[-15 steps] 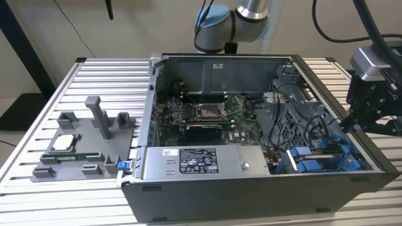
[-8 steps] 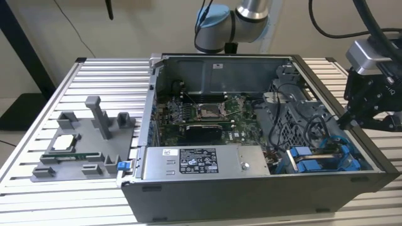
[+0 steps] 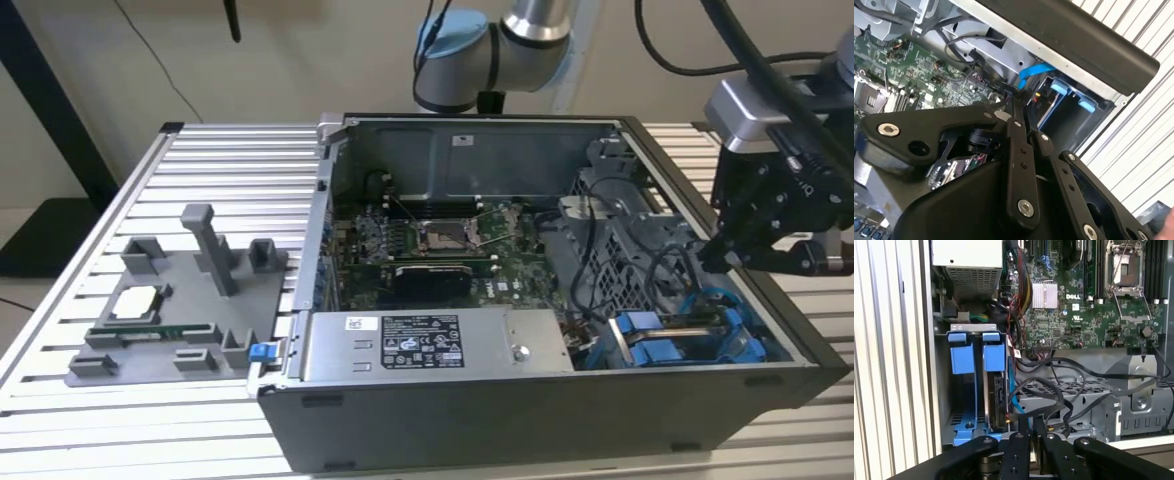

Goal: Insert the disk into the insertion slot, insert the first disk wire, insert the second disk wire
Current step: 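Insert the first disk wire, then insert the second disk wire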

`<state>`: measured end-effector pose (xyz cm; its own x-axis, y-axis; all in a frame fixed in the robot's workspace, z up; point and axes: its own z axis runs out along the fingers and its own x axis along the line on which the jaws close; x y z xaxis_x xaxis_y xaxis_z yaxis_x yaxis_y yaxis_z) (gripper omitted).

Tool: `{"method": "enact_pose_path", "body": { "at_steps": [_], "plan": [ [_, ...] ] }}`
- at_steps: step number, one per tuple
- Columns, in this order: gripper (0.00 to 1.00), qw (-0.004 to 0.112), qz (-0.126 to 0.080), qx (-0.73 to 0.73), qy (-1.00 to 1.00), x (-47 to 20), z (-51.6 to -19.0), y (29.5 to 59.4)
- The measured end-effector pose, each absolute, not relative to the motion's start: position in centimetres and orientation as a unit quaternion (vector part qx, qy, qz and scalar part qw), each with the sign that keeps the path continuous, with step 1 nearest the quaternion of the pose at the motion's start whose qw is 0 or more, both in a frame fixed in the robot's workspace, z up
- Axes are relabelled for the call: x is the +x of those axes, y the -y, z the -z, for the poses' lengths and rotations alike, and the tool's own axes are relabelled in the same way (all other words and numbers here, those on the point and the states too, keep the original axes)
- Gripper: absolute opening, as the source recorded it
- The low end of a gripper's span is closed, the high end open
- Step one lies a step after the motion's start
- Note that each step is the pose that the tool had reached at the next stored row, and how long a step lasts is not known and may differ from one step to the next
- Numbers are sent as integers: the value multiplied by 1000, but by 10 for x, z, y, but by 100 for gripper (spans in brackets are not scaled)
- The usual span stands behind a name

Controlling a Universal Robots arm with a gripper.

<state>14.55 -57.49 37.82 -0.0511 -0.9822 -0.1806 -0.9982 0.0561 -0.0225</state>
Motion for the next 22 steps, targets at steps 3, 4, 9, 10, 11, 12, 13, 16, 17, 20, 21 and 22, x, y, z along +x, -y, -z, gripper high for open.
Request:
{"method": "enact_pose_path", "body": {
  "at_steps": [3,4,9,10,11,12,13,16,17,20,21,22],
  "plan": [
    [0,75,-53,-685,-723,136,-380,575],
    [0,75,-52,-685,-723,132,-380,575],
    [0,77,-51,-685,-723,115,-380,574],
    [0,77,-51,-685,-723,112,-380,574],
    [0,77,-51,-685,-723,108,-380,574],
    [0,77,-51,-685,-723,104,-380,574],
    [0,77,-50,-685,-723,101,-380,574],
    [0,66,-41,-686,-723,97,-380,574],
    [0,61,-37,-687,-724,97,-380,574],
    [0,44,-25,-689,-723,97,-380,574],
    [0,42,-24,-690,-723,97,-379,574],
    [0,41,-23,-690,-723,97,-378,574]
  ]
}}
